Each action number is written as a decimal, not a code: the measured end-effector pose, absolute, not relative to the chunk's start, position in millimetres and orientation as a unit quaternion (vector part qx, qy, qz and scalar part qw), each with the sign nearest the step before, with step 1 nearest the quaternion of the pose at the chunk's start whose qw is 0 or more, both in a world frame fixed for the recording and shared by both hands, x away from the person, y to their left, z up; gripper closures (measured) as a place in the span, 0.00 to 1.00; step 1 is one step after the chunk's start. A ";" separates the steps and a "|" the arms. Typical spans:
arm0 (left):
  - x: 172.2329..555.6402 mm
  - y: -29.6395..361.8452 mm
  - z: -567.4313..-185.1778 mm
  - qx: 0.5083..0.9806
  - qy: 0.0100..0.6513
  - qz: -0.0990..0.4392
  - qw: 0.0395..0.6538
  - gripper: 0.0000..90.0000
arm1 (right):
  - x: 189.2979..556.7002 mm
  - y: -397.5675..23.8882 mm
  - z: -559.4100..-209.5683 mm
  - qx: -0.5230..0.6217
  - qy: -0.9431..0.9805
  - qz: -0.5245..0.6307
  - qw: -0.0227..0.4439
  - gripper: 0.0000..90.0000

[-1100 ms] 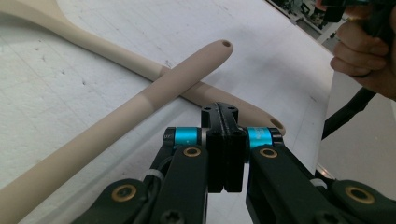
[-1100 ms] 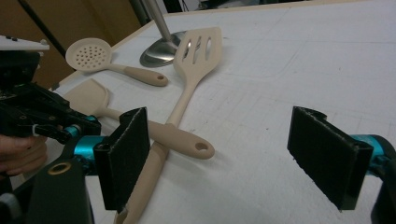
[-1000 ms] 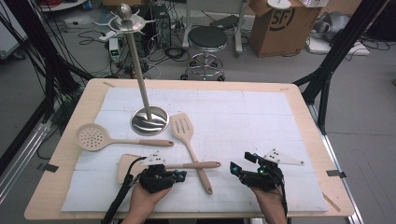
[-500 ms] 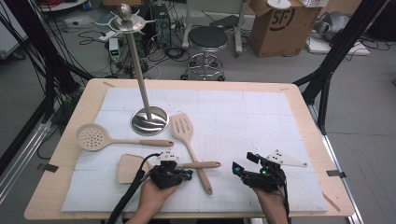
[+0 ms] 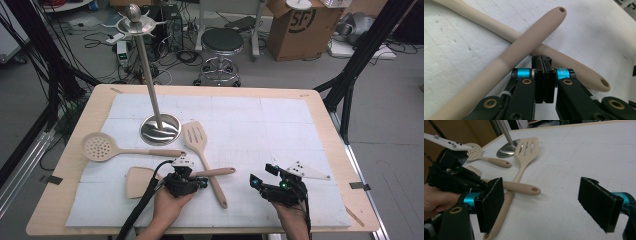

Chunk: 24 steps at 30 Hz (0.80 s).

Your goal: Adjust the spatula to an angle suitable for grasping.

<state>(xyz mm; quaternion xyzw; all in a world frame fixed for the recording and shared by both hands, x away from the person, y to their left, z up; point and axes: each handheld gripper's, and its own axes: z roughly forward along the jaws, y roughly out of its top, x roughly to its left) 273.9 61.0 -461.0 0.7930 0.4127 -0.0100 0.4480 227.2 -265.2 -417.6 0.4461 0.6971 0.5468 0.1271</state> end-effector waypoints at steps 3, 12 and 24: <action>276.9 60.8 -461.0 0.785 0.422 -0.005 0.453 1.00 | 226.7 -266.6 -417.6 0.447 0.696 0.547 0.127 0.23; 282.0 59.5 -461.3 0.774 0.438 0.011 0.457 1.00 | 224.9 -268.2 -418.3 0.449 0.696 0.546 0.128 0.23; 287.9 61.0 -461.4 0.761 0.456 0.012 0.461 1.00 | 223.3 -270.6 -418.5 0.452 0.694 0.545 0.131 0.23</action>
